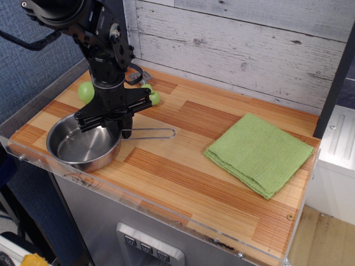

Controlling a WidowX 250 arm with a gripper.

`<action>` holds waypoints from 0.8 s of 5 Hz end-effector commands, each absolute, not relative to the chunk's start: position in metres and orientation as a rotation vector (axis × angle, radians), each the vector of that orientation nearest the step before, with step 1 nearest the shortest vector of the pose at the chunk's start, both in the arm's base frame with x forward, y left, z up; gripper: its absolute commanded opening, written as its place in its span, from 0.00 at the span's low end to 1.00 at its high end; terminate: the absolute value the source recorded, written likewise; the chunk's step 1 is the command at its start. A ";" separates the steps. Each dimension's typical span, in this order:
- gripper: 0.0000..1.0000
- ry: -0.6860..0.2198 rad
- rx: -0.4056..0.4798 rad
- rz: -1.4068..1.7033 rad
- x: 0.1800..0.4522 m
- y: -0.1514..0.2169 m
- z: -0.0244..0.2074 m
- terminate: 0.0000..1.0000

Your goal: Place the pot on top of the cloth.

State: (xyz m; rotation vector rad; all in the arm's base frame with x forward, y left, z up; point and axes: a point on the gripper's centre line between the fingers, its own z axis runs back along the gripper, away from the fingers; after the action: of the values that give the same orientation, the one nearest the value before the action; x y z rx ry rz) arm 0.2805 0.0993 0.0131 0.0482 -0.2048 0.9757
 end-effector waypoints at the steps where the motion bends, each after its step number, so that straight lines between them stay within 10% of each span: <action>1: 0.00 -0.280 0.061 0.882 0.295 0.098 0.043 0.00; 4: 0.00 -0.339 0.010 0.597 0.331 0.042 0.073 0.00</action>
State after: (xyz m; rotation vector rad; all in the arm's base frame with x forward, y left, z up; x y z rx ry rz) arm 0.3269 0.0383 0.0472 0.0169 -0.2611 0.5887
